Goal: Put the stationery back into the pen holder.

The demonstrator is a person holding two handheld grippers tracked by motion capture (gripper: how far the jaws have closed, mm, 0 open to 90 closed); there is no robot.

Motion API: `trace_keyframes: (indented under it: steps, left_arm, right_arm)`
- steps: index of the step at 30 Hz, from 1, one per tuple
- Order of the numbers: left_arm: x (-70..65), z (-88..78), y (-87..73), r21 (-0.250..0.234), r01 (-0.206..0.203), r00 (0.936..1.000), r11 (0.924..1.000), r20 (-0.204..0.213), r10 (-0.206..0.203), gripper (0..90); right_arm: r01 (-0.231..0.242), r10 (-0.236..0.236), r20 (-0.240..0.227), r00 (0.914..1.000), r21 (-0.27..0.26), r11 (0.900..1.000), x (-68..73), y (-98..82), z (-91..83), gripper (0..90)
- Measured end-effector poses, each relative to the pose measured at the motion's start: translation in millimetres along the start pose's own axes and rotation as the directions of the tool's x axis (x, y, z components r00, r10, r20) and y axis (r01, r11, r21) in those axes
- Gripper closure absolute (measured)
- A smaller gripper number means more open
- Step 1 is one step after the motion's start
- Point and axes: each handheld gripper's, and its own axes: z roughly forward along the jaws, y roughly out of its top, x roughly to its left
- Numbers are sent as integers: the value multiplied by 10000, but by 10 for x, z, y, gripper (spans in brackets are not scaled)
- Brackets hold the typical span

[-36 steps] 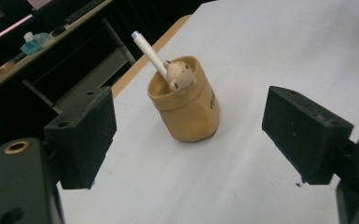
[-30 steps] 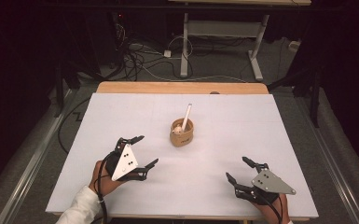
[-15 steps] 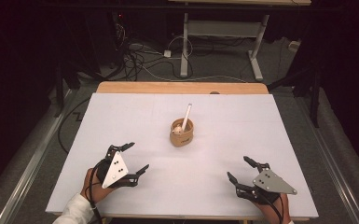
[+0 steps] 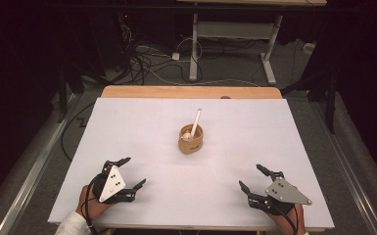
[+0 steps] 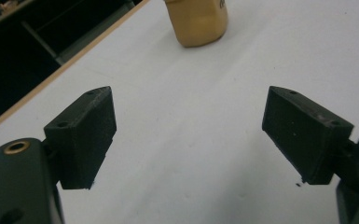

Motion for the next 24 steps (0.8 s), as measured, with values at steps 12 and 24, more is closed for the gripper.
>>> trace_keyframes:
  steps: [12,24]
  left_arm:
    - [-16,-102,-195,402,780,9968,9961,140,-786,168]
    - [3,-126,-152,174,714,9973,9973,162,-716,168]
  right_arm:
    - [0,0,41,10000,51,10000,5,-9,-44,251]
    - [27,-27,-8,10000,111,9999,51,5,-28,251]
